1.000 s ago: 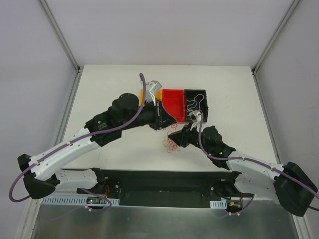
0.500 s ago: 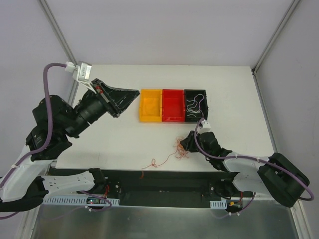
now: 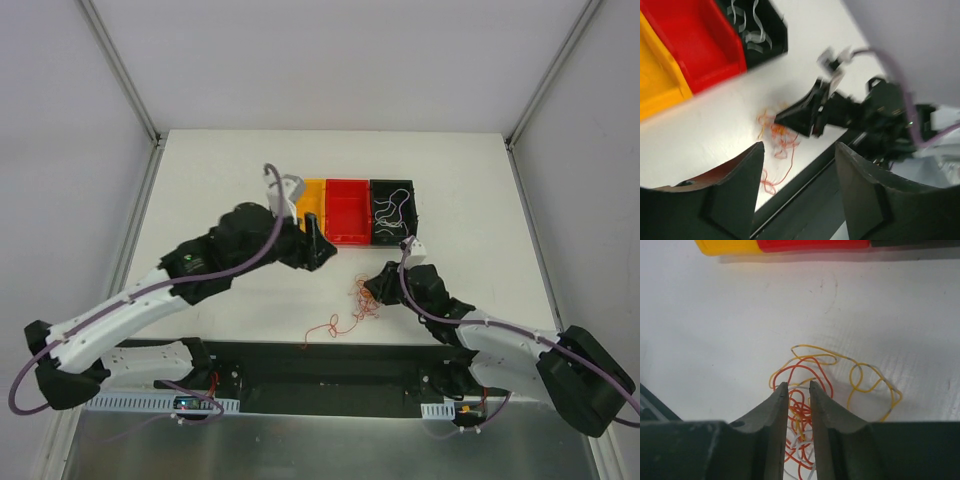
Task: Untangle the cables
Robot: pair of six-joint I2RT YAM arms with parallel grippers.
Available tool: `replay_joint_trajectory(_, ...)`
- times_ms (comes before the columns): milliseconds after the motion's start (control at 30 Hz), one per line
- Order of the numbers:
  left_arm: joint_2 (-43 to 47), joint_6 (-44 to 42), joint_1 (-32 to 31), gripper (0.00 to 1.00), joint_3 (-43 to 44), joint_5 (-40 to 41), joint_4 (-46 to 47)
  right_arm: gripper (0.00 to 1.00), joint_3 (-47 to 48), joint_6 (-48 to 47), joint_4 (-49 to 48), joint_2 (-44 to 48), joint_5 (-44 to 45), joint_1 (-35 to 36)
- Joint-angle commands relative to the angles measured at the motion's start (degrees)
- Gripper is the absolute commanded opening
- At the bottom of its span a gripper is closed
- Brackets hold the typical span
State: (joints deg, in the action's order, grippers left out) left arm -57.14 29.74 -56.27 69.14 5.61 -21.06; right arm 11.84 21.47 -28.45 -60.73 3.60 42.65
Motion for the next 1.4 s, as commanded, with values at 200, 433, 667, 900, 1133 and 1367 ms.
replay_joint_trajectory(200, -11.48, 4.53, -0.51, 0.75, -23.52, -23.61, 25.34, 0.2, 4.68, 1.81, 6.64, 6.58, -7.46, -0.64)
replay_joint_trajectory(433, -27.65, 4.63, -5.51, 0.68, -20.64, -25.56, 28.27, 0.27, 4.95, 1.46, 13.15, 12.91, -6.15, -1.43)
replay_joint_trajectory(667, -37.33, 4.1, -7.8, 0.6, -16.07, -19.94, 26.43, 0.27, 2.67, 1.55, 14.91, 17.57, -4.83, -2.22)
replay_joint_trajectory(900, -41.12, 4.89, -9.82, 0.23, -13.25, -18.35, 24.84, 0.27, 1.88, 1.38, 15.35, 18.11, -4.04, -2.75)
replay_joint_trajectory(1133, -31.55, 3.05, -10.0, 0.0, -16.05, -17.56, 21.94, 0.56, 1.96, -1.78, 15.26, 14.15, -5.44, -2.75)
replay_joint_trajectory(1367, -22.67, 1.73, -10.0, 0.0, -16.59, -20.19, 21.32, 0.66, -0.14, -2.84, 10.71, 12.05, -8.43, -2.49)
